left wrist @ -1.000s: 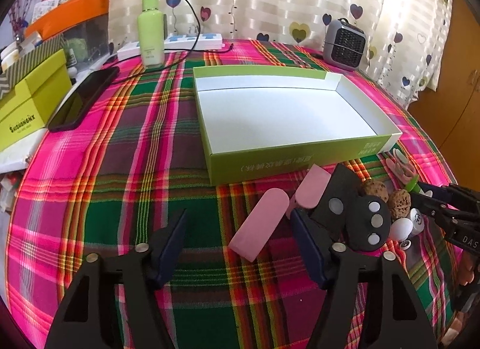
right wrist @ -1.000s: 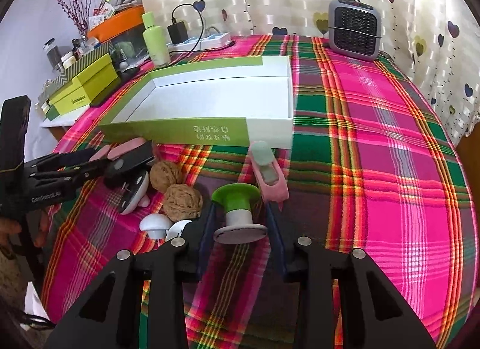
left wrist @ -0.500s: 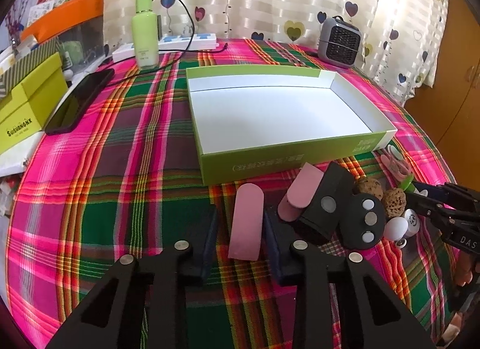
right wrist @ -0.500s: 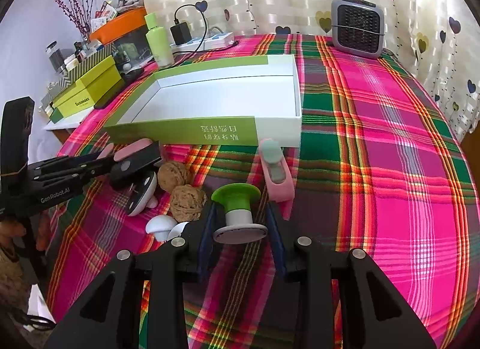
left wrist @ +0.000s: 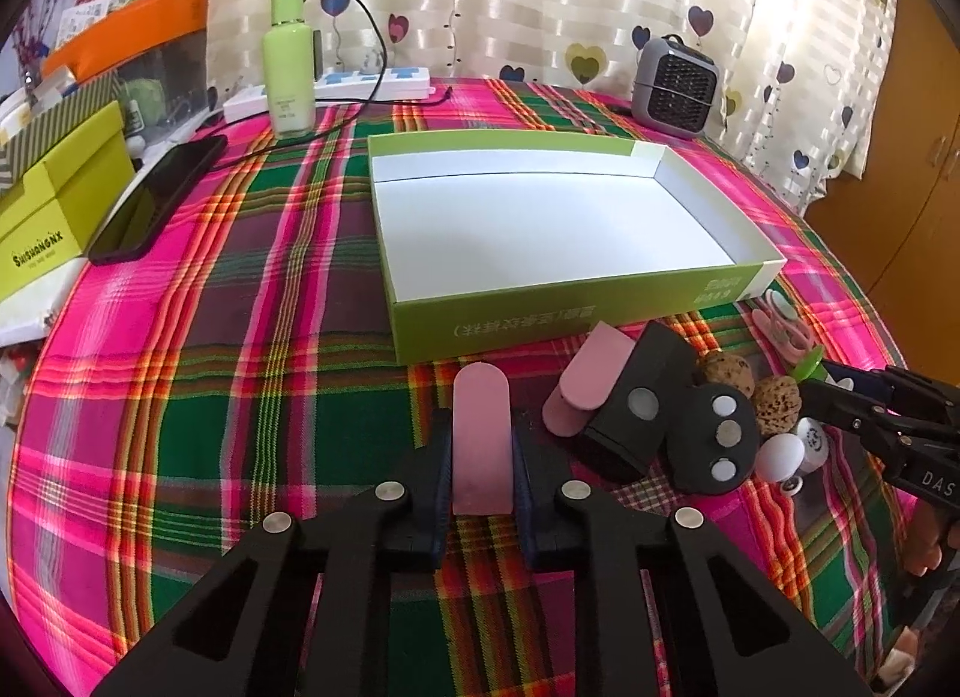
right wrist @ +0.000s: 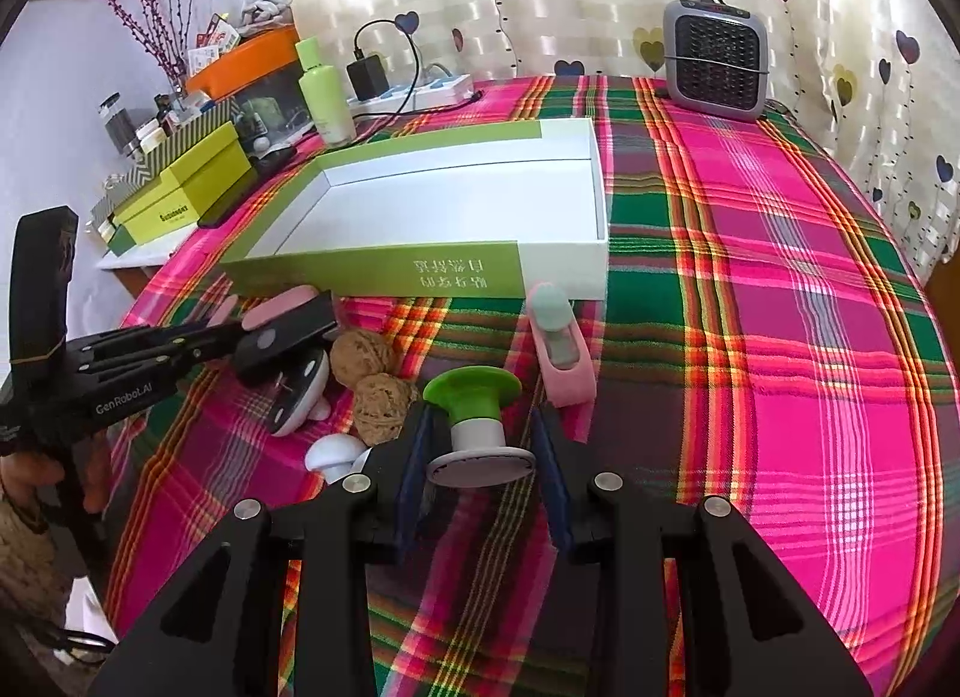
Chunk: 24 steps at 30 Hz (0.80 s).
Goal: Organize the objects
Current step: 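Lift and carry the pink clip and green-topped cup over the white tray with both tools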
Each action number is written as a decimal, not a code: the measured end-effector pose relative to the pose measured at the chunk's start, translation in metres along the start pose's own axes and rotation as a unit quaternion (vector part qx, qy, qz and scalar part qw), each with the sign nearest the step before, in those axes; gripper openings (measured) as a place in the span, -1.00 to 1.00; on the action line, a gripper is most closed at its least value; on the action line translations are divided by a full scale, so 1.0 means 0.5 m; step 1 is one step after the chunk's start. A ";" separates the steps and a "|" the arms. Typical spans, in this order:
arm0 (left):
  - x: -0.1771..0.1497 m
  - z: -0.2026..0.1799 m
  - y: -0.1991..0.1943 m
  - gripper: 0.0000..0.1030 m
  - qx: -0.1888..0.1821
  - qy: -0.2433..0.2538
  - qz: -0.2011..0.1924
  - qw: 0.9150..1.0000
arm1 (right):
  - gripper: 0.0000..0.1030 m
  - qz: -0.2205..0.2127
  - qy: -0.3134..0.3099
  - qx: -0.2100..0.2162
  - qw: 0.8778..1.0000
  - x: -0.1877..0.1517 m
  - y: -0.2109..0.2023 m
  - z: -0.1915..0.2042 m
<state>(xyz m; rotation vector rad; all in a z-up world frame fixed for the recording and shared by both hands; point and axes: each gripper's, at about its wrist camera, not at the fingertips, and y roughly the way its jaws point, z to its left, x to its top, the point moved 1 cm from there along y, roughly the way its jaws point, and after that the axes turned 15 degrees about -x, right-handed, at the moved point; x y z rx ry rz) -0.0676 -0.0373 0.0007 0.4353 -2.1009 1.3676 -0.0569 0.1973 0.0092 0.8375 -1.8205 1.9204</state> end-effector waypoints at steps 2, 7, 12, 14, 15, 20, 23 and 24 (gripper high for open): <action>-0.001 -0.004 -0.004 -0.69 -0.002 0.001 -0.002 1.000 | -0.32 -0.004 0.002 0.002 1.000 0.002 -0.004 -0.001; 0.004 -0.012 -0.017 -0.69 -0.005 0.003 -0.008 1.000 | -0.32 -0.007 0.004 -0.002 1.000 0.007 -0.009 -0.005; 0.014 -0.019 -0.031 -0.69 -0.012 0.003 -0.016 1.000 | -0.32 -0.019 0.004 0.004 1.000 0.019 -0.025 -0.001; 0.020 -0.024 -0.038 -0.69 -0.012 0.006 -0.020 1.000 | -0.32 -0.024 0.002 0.004 1.000 0.027 -0.030 0.002; 0.023 -0.025 -0.040 -0.69 -0.013 0.007 -0.022 1.000 | -0.32 -0.026 0.001 0.005 1.000 0.028 -0.032 0.003; 0.045 -0.031 -0.053 -0.69 -0.013 0.008 -0.032 0.999 | -0.32 -0.035 0.000 0.006 0.999 0.055 -0.041 0.009; 0.058 -0.032 -0.054 -0.69 -0.013 0.009 -0.034 0.999 | -0.32 -0.040 -0.001 0.010 0.999 0.069 -0.043 0.014; 0.062 -0.033 -0.054 -0.69 -0.012 0.010 -0.035 0.999 | -0.32 -0.042 -0.002 0.010 0.999 0.077 -0.043 0.017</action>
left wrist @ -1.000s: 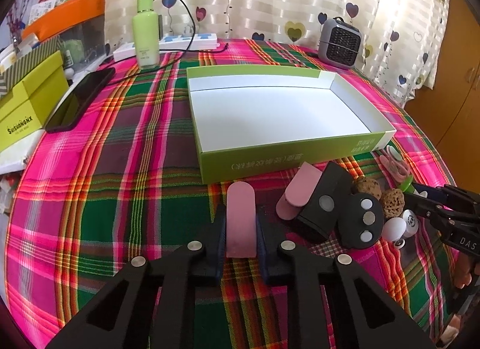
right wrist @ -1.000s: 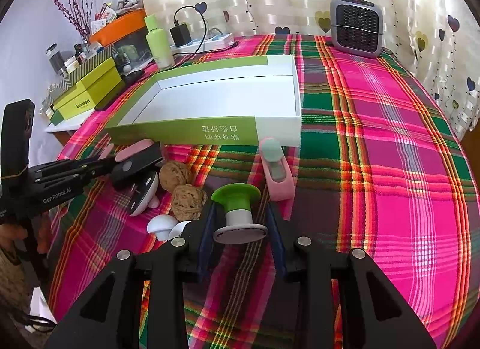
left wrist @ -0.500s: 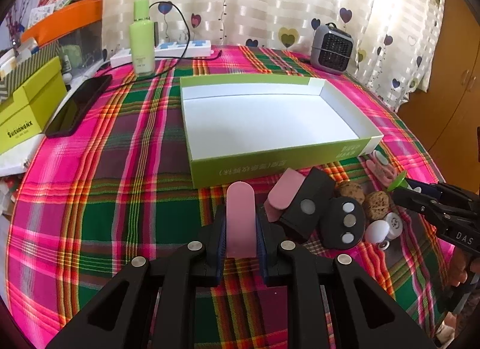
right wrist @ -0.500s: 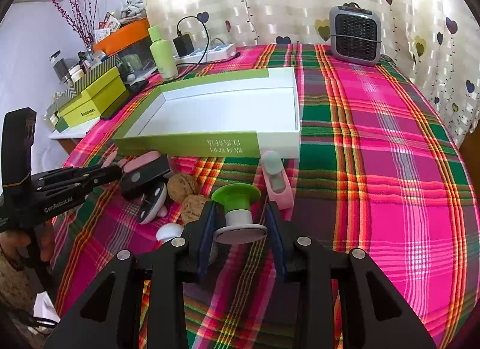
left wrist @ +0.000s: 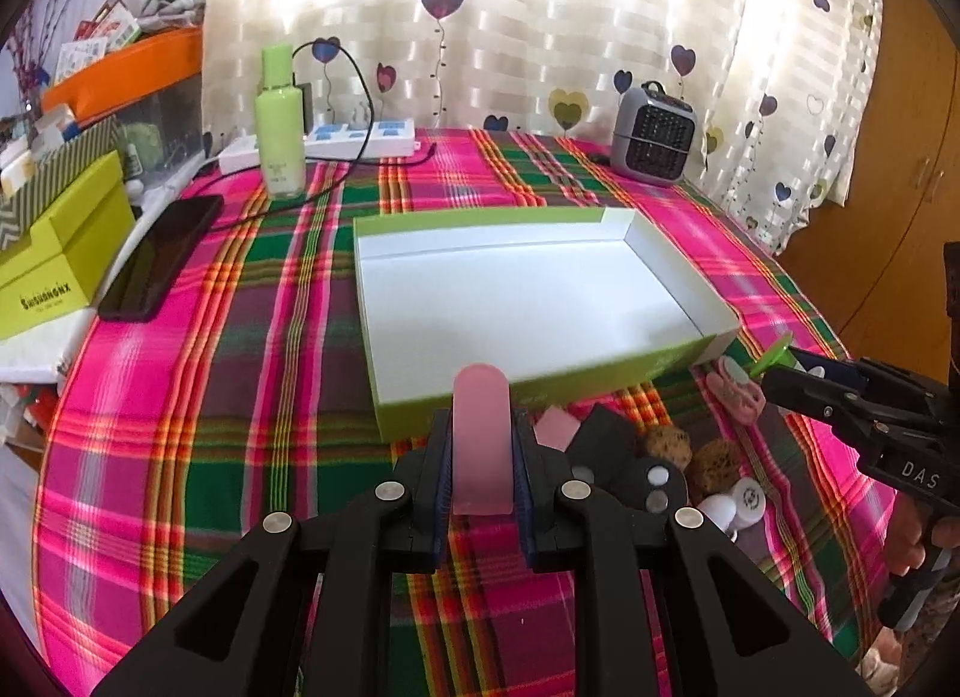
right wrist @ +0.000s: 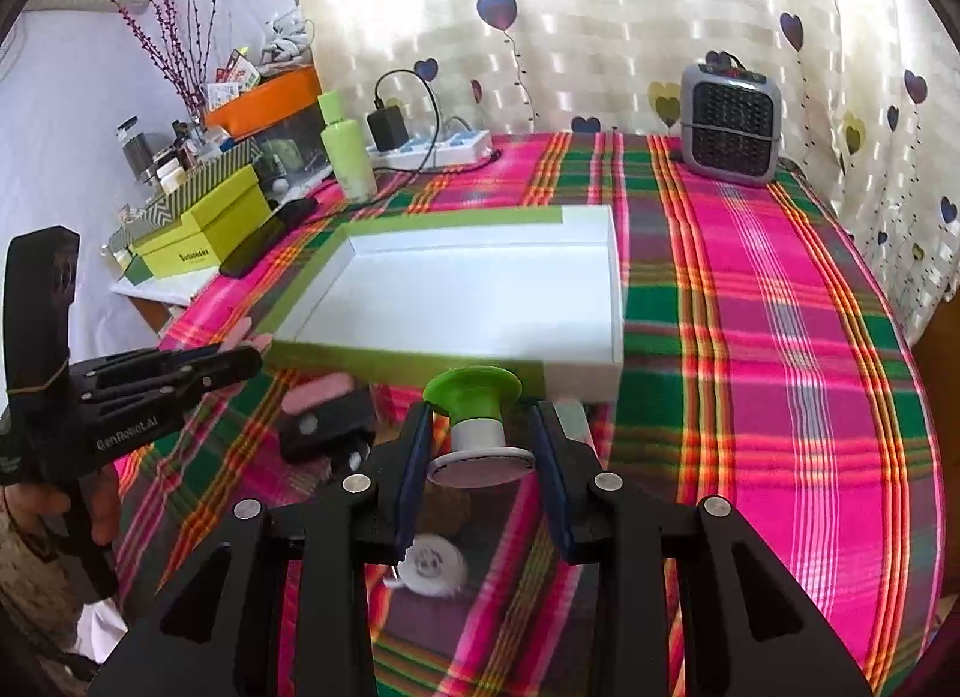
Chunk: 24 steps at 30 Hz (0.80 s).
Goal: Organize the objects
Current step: 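Lift and carry the pink clip and green-topped cup over the white tray with both tools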
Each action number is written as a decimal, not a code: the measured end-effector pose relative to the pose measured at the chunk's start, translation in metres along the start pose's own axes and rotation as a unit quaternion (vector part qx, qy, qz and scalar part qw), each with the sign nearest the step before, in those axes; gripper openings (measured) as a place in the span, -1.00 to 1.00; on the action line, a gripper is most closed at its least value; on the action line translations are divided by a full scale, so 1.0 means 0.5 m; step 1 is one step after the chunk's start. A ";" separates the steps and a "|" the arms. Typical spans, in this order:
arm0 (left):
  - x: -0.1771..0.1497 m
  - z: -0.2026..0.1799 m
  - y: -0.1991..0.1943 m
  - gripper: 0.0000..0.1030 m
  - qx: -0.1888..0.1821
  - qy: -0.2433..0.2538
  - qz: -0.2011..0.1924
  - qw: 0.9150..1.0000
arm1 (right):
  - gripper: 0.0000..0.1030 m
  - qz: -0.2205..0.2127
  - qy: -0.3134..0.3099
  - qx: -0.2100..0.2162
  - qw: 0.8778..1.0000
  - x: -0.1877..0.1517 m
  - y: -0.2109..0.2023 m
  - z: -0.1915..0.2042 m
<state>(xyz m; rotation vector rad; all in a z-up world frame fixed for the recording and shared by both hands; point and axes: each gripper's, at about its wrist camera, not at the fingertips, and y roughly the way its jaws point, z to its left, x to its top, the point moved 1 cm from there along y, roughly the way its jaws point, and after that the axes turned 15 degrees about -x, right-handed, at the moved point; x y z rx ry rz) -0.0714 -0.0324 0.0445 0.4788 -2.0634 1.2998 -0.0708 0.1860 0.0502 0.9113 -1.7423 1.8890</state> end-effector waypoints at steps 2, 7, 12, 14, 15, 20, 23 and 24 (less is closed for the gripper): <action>0.012 0.001 0.002 -0.69 0.000 0.001 -0.004 1.000 | -0.32 -0.005 -0.003 0.001 1.000 0.016 0.002 0.007; 0.044 0.016 0.022 -0.69 -0.004 -0.008 -0.004 1.000 | -0.32 -0.013 -0.014 0.006 1.000 0.061 0.021 0.028; 0.076 0.028 0.048 -0.69 -0.001 -0.005 -0.002 1.000 | -0.32 -0.004 -0.014 0.008 1.000 0.097 0.063 0.041; 0.087 0.033 0.060 -0.69 0.000 -0.005 0.000 1.000 | -0.32 0.004 -0.012 0.009 1.000 0.112 0.086 0.045; 0.092 0.037 0.067 -0.69 -0.001 -0.006 0.002 1.000 | -0.32 0.007 -0.011 0.009 1.000 0.116 0.095 0.045; 0.120 0.054 0.106 -0.69 0.004 -0.011 0.009 1.000 | -0.32 0.031 -0.004 0.006 0.999 0.138 0.156 0.052; 0.133 0.067 0.126 -0.69 0.002 -0.016 0.013 1.000 | -0.32 0.041 -0.001 0.005 0.999 0.150 0.184 0.053; 0.137 0.073 0.134 -0.69 0.000 -0.019 0.016 1.000 | -0.32 0.044 -0.002 0.004 0.999 0.154 0.192 0.055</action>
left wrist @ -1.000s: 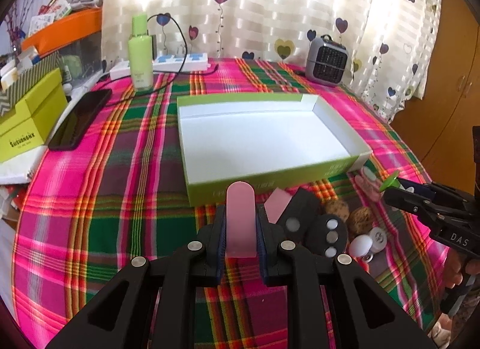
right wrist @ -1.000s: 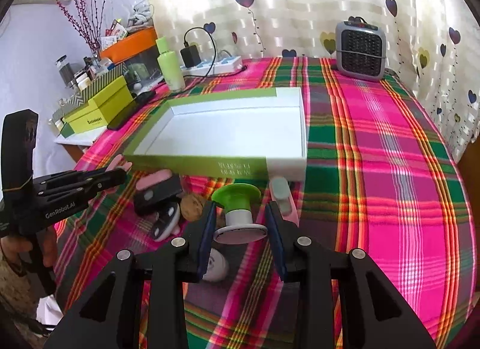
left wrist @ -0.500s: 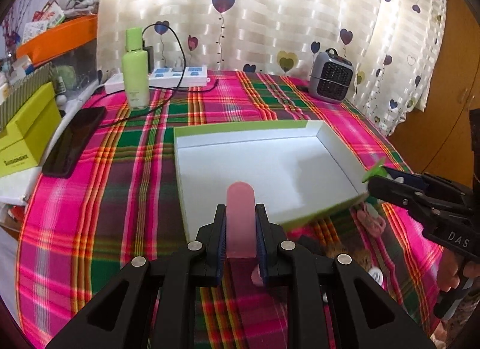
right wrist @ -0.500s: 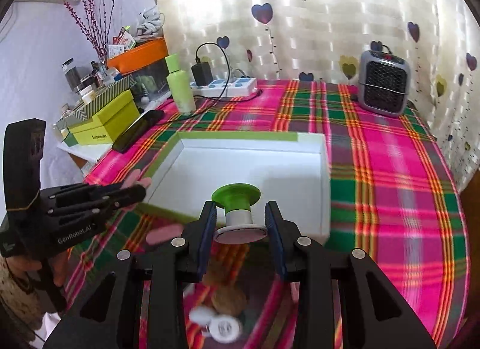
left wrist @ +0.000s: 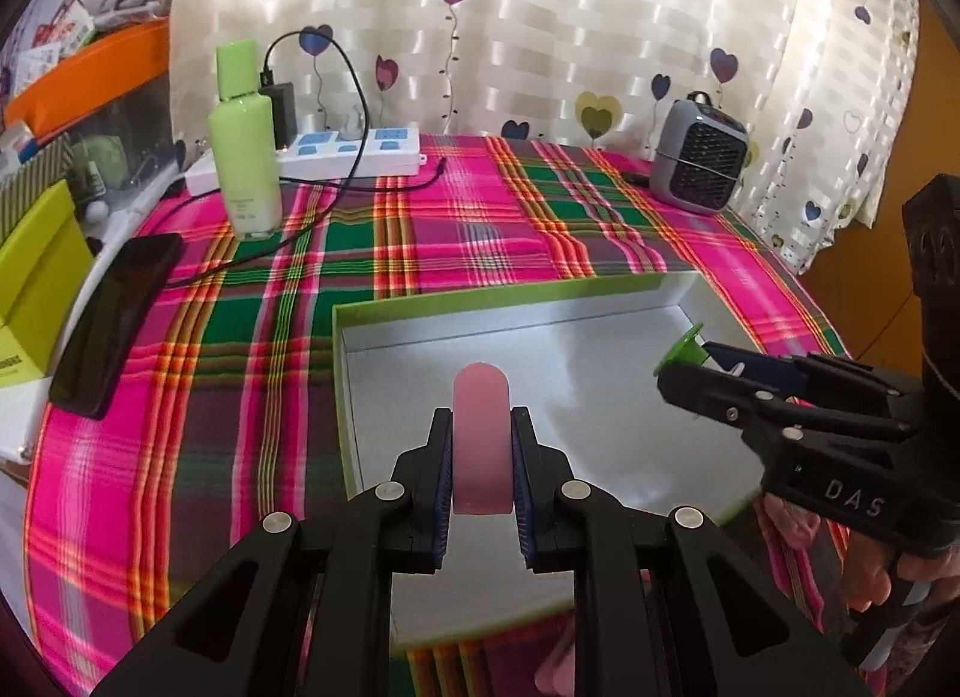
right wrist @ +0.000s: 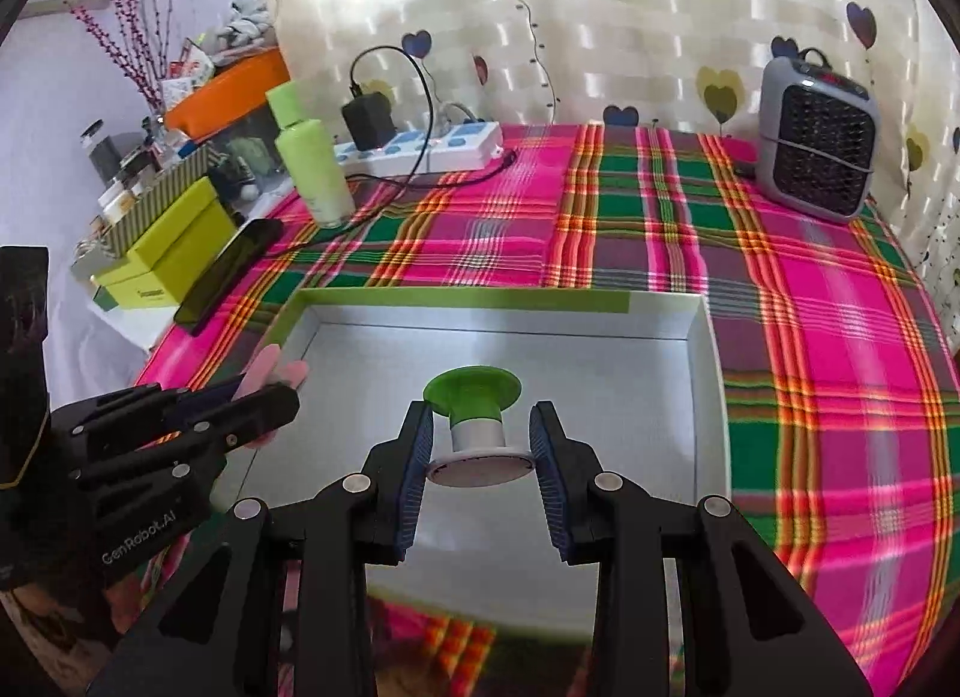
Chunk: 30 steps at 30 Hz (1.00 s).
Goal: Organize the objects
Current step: 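Lift and carry the pink clip and green-topped cup over the white tray with both tools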
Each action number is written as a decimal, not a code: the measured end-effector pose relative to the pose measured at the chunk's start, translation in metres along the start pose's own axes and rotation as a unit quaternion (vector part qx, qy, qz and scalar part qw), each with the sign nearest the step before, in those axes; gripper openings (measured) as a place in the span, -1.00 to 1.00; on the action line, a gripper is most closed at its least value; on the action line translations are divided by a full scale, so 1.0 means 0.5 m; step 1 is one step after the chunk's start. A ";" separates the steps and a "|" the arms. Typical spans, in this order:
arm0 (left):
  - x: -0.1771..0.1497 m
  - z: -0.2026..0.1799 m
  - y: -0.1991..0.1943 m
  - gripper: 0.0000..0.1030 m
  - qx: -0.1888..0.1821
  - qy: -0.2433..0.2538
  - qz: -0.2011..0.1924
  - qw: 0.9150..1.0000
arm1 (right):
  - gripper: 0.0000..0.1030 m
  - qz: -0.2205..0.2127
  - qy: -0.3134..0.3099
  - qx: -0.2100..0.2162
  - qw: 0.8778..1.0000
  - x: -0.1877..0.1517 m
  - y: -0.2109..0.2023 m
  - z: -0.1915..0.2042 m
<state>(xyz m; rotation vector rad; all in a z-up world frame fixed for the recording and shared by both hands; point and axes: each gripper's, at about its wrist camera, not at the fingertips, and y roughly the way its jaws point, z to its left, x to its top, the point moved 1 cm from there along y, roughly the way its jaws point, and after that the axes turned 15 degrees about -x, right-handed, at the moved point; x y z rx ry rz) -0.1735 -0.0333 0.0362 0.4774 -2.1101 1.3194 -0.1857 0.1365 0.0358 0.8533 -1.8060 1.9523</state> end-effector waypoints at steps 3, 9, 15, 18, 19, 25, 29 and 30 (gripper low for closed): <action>0.010 0.012 0.017 -0.69 -0.001 -0.005 0.005 1.000 | -0.32 0.008 -0.001 -0.005 1.000 0.013 0.023 0.005; 0.030 0.031 0.051 -0.69 0.002 -0.008 0.015 1.000 | -0.32 0.017 -0.003 -0.011 1.000 0.042 0.062 0.019; 0.037 0.044 0.078 -0.69 0.004 -0.013 0.024 1.000 | -0.32 0.028 -0.001 -0.017 0.999 0.055 0.092 0.024; 0.038 0.050 0.086 -0.69 0.006 -0.013 0.027 1.000 | -0.32 0.034 0.000 -0.017 0.999 0.058 0.101 0.025; 0.038 0.051 0.086 -0.69 0.006 -0.013 0.026 1.000 | -0.32 0.035 -0.001 -0.016 0.999 0.059 0.102 0.026; 0.041 0.048 0.092 -0.69 0.006 -0.010 0.028 1.000 | -0.32 0.050 0.002 -0.024 0.998 0.059 0.115 0.023; 0.041 0.048 0.092 -0.69 0.008 -0.010 0.029 1.000 | -0.32 0.056 0.003 -0.025 0.998 0.059 0.121 0.020; 0.042 0.048 0.093 -0.69 0.008 -0.009 0.029 1.000 | -0.32 0.058 0.003 -0.025 0.998 0.058 0.122 0.019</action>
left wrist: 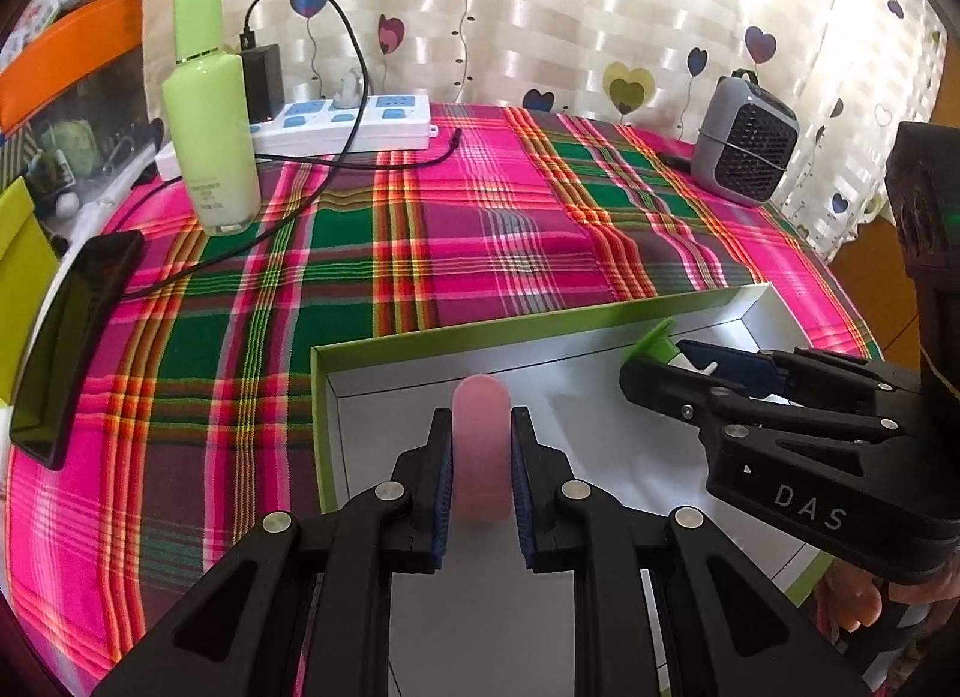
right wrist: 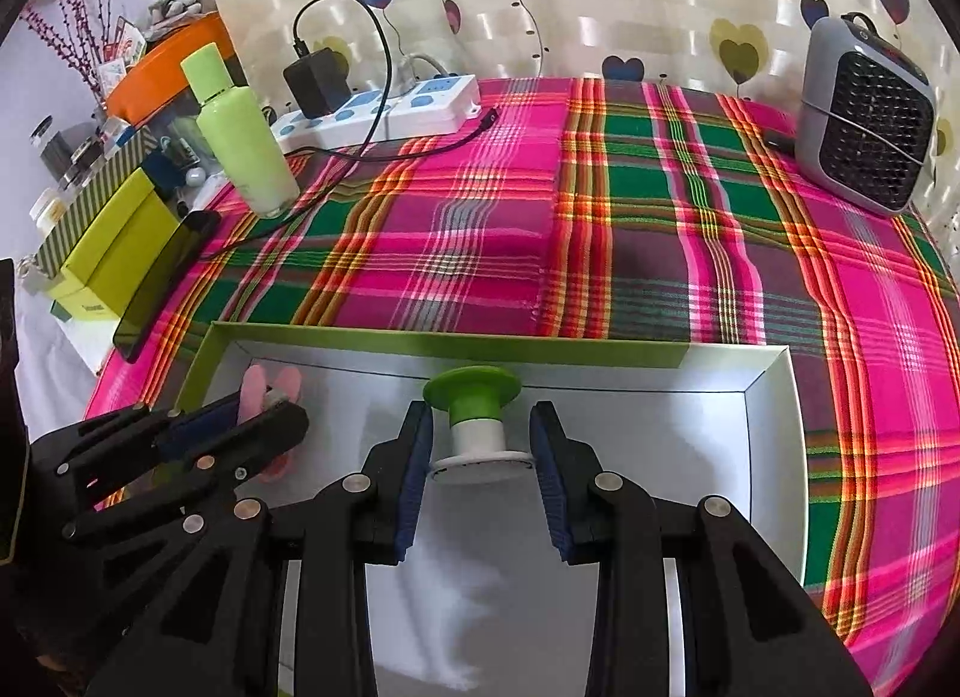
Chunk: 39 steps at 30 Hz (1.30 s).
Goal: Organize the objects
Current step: 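Lift and carry the pink clip and green-topped cup over the white tray with both tools, then open the left tool releasing the pink clip while the right tool releases the cup into the tray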
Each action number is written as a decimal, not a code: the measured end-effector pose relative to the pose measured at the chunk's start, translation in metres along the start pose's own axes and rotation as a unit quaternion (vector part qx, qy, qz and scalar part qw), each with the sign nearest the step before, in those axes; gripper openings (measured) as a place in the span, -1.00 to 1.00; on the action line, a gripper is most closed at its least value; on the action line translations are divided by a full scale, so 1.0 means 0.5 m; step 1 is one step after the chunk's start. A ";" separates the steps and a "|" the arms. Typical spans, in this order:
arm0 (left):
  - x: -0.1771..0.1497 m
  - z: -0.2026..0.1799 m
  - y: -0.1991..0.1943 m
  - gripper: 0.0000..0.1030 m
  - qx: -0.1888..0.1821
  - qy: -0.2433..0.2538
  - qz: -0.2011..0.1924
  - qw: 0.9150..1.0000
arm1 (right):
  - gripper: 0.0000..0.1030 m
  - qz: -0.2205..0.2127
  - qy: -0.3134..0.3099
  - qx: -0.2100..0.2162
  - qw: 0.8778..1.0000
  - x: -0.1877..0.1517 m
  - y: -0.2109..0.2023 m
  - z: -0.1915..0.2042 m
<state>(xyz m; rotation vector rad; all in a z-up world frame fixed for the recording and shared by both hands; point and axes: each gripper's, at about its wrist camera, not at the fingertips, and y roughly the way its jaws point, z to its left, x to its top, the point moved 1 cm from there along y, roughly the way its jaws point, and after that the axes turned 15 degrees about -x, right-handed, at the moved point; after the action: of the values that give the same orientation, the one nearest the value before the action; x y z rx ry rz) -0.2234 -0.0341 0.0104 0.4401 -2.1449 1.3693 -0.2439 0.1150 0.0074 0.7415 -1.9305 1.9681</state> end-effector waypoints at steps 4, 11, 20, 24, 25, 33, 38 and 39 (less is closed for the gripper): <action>0.000 -0.001 0.000 -0.68 0.001 -0.001 0.000 1.000 | -0.32 0.000 0.003 0.001 1.000 0.002 0.001 -0.003; 0.002 -0.002 0.000 -0.45 0.005 0.002 0.000 1.000 | -0.32 0.000 0.004 -0.005 1.000 0.003 0.002 -0.005; 0.001 -0.005 -0.010 -0.19 0.005 0.005 -0.001 1.000 | -0.07 -0.006 0.016 -0.005 1.000 -0.002 -0.004 -0.015; -0.001 -0.002 -0.018 -0.17 0.009 0.001 -0.002 1.000 | -0.05 -0.006 0.016 -0.008 1.000 -0.003 -0.010 -0.016; -0.002 -0.001 -0.022 -0.17 0.006 -0.001 -0.003 1.000 | -0.05 -0.008 0.016 -0.008 1.000 -0.003 -0.012 -0.018; -0.011 -0.017 -0.056 -0.16 0.009 0.006 -0.015 1.000 | -0.05 -0.022 0.024 -0.005 0.999 -0.011 -0.045 -0.026; -0.021 -0.029 -0.082 -0.16 0.006 0.007 -0.024 1.000 | -0.05 -0.032 0.029 -0.008 0.999 -0.024 -0.070 -0.032; -0.024 -0.032 -0.088 -0.16 0.005 0.008 -0.026 1.000 | -0.05 -0.033 0.030 -0.008 0.999 -0.029 -0.075 -0.034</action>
<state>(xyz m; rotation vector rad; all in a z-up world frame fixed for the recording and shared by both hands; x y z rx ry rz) -0.1857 -0.0388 0.0402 0.4836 -2.1008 1.3520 -0.2145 0.1360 0.0316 0.7240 -1.8623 1.9116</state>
